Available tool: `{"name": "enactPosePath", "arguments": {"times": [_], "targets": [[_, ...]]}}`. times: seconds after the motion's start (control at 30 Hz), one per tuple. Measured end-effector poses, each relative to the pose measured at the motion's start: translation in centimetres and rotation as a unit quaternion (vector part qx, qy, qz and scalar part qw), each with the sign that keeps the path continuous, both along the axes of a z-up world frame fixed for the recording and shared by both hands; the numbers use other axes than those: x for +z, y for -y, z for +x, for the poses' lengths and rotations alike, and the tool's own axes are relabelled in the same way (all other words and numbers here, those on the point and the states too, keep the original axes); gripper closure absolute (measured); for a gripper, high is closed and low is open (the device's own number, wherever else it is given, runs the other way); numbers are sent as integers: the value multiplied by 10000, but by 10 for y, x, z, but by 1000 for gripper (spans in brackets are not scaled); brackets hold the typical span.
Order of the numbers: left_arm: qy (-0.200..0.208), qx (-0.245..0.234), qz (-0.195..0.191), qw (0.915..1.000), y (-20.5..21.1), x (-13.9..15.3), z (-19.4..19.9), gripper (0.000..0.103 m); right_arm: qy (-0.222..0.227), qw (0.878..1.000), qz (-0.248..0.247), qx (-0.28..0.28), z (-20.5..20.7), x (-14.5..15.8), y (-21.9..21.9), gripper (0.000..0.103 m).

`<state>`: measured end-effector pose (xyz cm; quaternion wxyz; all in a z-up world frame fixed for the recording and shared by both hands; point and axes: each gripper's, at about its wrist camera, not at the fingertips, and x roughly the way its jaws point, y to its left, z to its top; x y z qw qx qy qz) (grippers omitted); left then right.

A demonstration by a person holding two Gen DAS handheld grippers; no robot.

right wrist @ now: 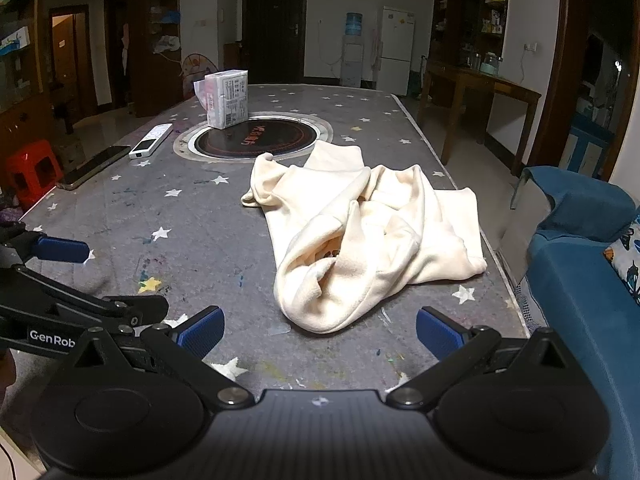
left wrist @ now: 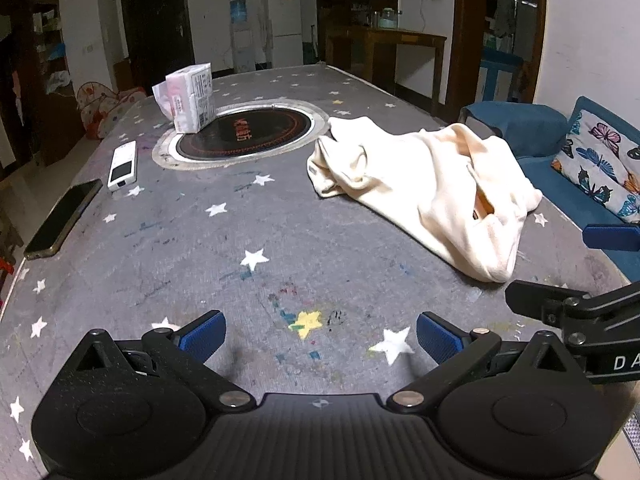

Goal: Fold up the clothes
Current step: 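Reach both grippers toward the crumpled cream shirt on the table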

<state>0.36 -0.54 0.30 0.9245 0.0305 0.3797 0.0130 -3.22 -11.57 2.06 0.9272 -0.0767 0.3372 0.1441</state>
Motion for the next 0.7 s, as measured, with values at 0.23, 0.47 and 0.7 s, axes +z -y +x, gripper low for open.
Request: {"name": "enactPosePath", "arguments": {"times": [0.23,0.47,0.7], "targets": [[35,-85,-187,9998,-7,6,6,0,41,10000,-18,10,4,6,3,0],[62,-77,39,9999,-12,17,22,0,-45,9999,5,-114,26,10,16,7],[59,-250,43,9997,-9,26,44,4,-104,9997,101,-178,45,12,22,15]]}}
